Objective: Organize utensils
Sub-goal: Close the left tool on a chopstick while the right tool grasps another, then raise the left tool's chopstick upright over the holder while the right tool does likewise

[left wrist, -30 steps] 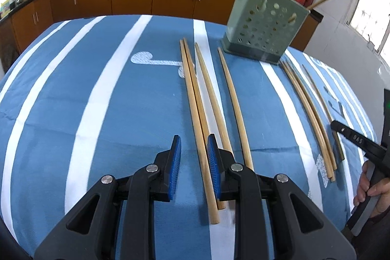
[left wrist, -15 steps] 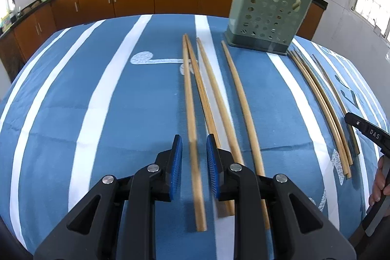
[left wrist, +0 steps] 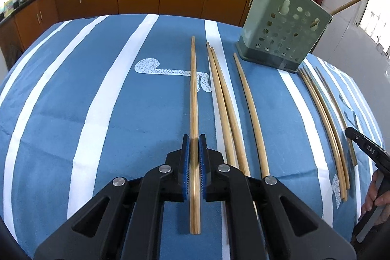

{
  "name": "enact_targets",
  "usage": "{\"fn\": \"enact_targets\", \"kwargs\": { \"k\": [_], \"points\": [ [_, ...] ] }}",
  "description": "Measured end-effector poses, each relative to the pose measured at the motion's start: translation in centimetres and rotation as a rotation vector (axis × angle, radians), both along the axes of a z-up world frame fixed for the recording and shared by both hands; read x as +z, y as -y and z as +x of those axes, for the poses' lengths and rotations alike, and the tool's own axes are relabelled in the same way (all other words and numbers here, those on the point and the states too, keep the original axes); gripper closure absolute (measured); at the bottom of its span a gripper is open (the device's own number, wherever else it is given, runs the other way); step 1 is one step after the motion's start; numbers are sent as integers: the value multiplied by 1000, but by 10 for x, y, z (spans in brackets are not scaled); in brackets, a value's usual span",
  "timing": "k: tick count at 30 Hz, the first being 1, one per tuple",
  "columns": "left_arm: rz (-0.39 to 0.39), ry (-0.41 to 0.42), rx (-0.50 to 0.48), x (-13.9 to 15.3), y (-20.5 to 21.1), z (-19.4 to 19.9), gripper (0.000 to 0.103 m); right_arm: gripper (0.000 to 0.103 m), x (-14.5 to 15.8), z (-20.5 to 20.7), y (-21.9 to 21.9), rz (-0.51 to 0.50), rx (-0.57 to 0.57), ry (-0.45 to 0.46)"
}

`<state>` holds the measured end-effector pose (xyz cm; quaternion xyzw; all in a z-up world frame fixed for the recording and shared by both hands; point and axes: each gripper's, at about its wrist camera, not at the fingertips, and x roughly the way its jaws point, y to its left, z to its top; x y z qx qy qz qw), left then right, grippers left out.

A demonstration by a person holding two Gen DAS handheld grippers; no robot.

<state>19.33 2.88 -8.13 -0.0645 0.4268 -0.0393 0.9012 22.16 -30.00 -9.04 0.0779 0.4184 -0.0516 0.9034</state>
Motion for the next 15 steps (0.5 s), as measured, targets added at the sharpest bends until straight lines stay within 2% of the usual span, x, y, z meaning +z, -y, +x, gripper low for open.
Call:
{"fn": "enact_targets", "kwargs": {
  "k": [10, 15],
  "points": [
    [-29, 11, -3, -1, -3, -1, 95, 95, 0, 0, 1, 11, -1, 1],
    [14, 8, -17, -1, 0, -4, 95, 95, 0, -3, -3, -21, 11, -7]
  ]
}}
